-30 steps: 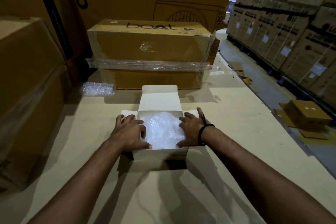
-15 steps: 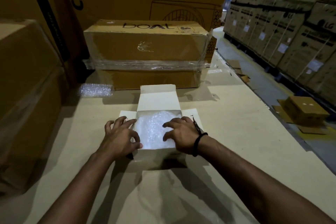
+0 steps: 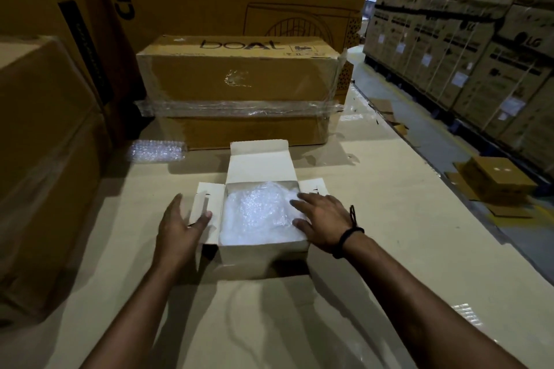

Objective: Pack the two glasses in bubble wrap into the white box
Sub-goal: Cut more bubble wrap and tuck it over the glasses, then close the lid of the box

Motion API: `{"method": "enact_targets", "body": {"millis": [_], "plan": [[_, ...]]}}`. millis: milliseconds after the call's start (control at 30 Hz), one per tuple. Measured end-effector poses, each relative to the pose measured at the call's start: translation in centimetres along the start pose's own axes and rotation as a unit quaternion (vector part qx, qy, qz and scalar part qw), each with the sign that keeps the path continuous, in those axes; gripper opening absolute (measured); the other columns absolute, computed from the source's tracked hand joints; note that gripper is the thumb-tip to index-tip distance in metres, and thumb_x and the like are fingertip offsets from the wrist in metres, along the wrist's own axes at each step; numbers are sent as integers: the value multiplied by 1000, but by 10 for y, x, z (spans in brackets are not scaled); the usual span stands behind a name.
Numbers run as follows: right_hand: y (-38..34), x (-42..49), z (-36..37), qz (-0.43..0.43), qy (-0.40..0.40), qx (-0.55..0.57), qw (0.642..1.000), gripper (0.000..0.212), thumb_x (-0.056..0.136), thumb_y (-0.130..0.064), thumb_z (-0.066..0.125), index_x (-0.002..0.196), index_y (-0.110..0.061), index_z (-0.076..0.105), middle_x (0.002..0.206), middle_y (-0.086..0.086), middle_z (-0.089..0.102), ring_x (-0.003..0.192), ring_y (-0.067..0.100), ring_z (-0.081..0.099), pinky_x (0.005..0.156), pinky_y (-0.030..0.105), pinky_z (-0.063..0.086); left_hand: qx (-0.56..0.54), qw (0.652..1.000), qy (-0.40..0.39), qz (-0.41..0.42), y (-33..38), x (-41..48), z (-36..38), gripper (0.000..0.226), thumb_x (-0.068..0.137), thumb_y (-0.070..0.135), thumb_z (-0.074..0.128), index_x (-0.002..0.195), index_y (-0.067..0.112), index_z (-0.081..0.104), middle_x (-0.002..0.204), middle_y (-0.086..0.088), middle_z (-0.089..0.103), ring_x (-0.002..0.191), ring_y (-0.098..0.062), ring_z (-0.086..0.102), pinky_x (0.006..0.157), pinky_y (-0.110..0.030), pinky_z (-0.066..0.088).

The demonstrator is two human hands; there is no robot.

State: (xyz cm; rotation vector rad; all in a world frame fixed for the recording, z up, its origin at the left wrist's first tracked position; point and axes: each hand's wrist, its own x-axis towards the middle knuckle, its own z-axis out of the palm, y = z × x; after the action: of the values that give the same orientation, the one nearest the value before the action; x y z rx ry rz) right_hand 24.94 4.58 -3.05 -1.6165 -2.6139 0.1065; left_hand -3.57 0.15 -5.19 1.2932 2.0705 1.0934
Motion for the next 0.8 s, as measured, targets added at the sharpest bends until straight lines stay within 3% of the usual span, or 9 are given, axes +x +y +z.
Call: {"method": "enact_targets", "body": {"millis": [100, 167, 233, 333, 433, 533, 633, 700, 800], "plan": [[2, -4, 13, -2, -40, -17, 999, 45, 99, -43, 37, 142, -31, 39, 156, -1, 25, 142, 18, 23, 112, 36, 19, -220, 952, -101, -187, 9, 2, -9, 48, 88, 22, 70, 129, -1, 57, 114, -18, 66, 95, -30, 66, 81, -34, 52], [1, -4, 14, -7, -41, -18, 999, 43, 100, -40, 36, 141, -31, 41, 157, -1, 23, 142, 18, 21, 111, 34, 20, -269, 935, -135, -189, 16, 2, -16, 29, 86, 13, 70, 109, -4, 67, 87, -15, 70, 69, -25, 67, 64, -30, 55], [1, -3, 12, -9, -48, -29, 998, 43, 101, -39, 34, 142, -31, 40, 158, -1, 20, 143, 18, 19, 113, 33, 20, -261, 948, -117, -140, 25, 3, -17, 21, 83, 3, 70, 103, -4, 68, 83, -12, 70, 66, -22, 65, 62, -27, 53], [-1, -1, 11, -7, -70, -45, 997, 44, 102, -40, 31, 144, -31, 37, 159, 0, 16, 144, 19, 16, 114, 33, 18, -203, 972, -110, -39, 44, 0, -8, 28, 81, -8, 65, 107, 3, 66, 105, -13, 69, 88, -23, 66, 73, -29, 51], [-1, 0, 11, -8, -82, -55, 995, 47, 100, -43, 24, 145, -31, 36, 159, 0, 15, 145, 20, 15, 114, 34, 19, -45, 986, -135, 85, 57, -6, 11, 55, 82, 2, 60, 136, 9, 51, 126, 0, 55, 118, -18, 52, 91, -25, 40], [-2, 0, 10, -6, -101, -73, 992, 48, 100, -44, 23, 144, -32, 36, 159, 1, 15, 145, 20, 14, 113, 36, 19, 160, 949, -194, 188, 56, -7, 37, 74, 84, 30, 50, 151, 9, 25, 156, -9, 29, 144, -26, 26, 114, -37, 26], [-5, 1, 1, -1, -130, -85, 988, 47, 100, -46, 22, 140, -32, 41, 158, 0, 20, 144, 19, 17, 115, 45, 14, 351, 886, -226, 200, 44, -10, 56, 72, 100, 45, 35, 156, 15, 2, 164, -6, -5, 150, -22, -5, 121, -46, 4], [-10, 8, -9, 6, -93, -60, 994, 42, 101, -42, 28, 137, -30, 47, 154, -2, 30, 141, 17, 24, 116, 47, 12, 375, 879, -210, 207, 42, -13, 60, 71, 101, 48, 29, 156, 15, -1, 164, -5, -8, 150, -20, -7, 120, -45, 1], [-27, 32, -17, -19, -20, -14, 1000, 48, 101, -38, 32, 146, -23, 33, 154, 1, 31, 141, 17, 28, 115, 38, 15, 383, 876, -204, 210, 42, -12, 61, 71, 101, 49, 29, 156, 14, 0, 164, -5, -6, 150, -20, -6, 120, -45, 2]]}}
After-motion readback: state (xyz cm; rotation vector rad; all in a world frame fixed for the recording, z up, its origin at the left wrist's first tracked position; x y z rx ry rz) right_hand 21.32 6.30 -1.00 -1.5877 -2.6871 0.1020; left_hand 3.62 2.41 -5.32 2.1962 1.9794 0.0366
